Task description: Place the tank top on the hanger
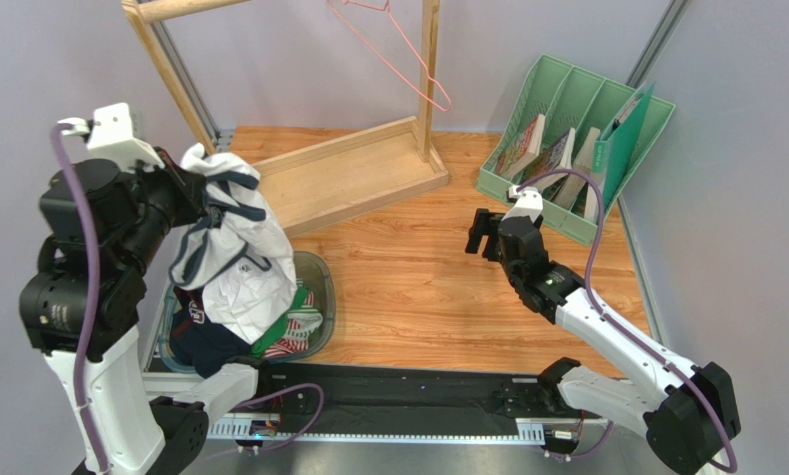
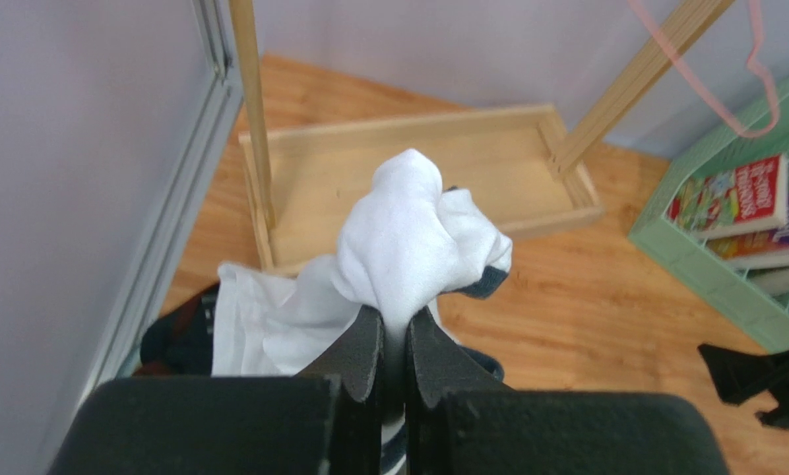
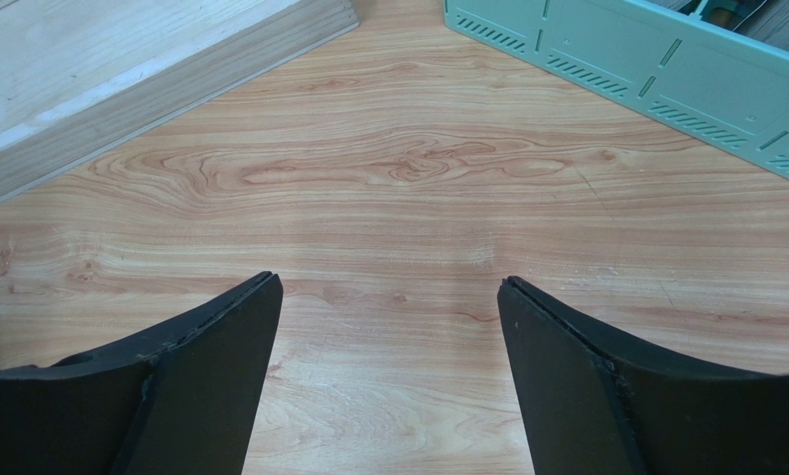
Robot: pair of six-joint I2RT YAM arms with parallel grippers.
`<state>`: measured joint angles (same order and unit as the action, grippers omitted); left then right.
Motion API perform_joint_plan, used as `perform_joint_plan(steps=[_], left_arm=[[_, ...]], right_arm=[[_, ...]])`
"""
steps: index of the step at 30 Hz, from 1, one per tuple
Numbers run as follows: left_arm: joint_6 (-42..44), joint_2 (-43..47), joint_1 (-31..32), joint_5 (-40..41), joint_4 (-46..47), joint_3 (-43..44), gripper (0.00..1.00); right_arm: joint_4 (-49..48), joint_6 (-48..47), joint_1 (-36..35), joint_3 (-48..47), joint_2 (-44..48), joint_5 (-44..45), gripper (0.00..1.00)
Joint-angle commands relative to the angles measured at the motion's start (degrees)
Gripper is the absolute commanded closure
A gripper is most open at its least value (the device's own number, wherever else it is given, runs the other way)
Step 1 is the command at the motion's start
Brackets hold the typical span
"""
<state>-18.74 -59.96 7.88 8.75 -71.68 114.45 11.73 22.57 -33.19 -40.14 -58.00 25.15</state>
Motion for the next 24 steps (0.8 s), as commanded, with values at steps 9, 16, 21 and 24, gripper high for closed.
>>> perform_joint_plan(steps=[9,16,21,24], left_arm=[[5.6,-14.0,0.4,-17.5,11.6,28.2,1.00],[-2.8,-20.3,0.7,-33.9,22.9,30.8,1.00],[-4.2,-24.1,4.5,-36.5,32.4,31.5,1.00],[-2.7,-28.4,7.7,-37.8,33.3,32.8,1.00]], right_arm=[[-0.8,-4.9,0.3,-5.7,1.4,1.6,0.13],[0.0,-4.5,2.2,-5.7,3.3,2.5,0.12],[0.8,-3.8,3.4,-5.7,4.0,3.4,0.12],[1.4,-3.8,3.9,-5.9,4.1,3.9,0.12]])
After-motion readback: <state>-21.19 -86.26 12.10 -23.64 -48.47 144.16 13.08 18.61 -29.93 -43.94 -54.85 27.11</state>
